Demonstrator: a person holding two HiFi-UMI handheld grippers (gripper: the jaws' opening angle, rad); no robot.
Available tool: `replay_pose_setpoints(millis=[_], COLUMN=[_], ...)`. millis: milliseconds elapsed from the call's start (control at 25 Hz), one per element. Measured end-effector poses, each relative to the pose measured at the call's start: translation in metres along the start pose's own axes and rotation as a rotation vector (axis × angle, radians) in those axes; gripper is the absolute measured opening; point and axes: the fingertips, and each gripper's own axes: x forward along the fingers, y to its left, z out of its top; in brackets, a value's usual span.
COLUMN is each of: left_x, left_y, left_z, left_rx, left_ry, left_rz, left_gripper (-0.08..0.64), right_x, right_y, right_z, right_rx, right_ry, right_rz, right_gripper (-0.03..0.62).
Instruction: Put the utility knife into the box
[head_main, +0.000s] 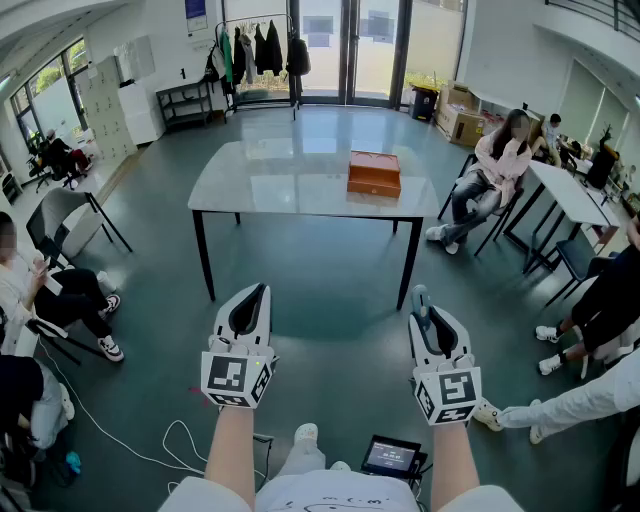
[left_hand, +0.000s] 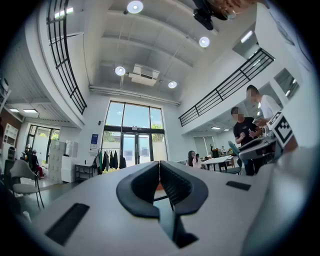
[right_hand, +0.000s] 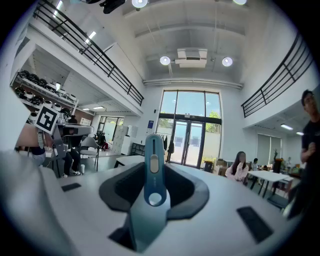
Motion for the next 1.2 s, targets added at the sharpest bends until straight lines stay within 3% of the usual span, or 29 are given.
replay_pose_setpoints(millis=[240,480,1200], left_x=[-0.027,-0.019,0.163], left_y=[-0.029,-0.034,0.042], left_z=[0.011,0.009,-0.033], left_rx=[-0.002,0.007,-0.014], left_ry=[-0.016,-0.019,-0.020], left_rz=[0.014,0.015,-0.052], left_gripper=[0.015,0.015,0.015], right_x=[-0.038,-0.033,0.147], right_y=[-0.004,-0.014,-0.058], right_z=[-0.007,-0.010,-0.013], right_rx=[0.000,0.048,0.033], right_ry=[-0.003,-0.016,0.016], right_rz=[0.009,0.013,-0.014], right_gripper=[0.132,0.132,0.132])
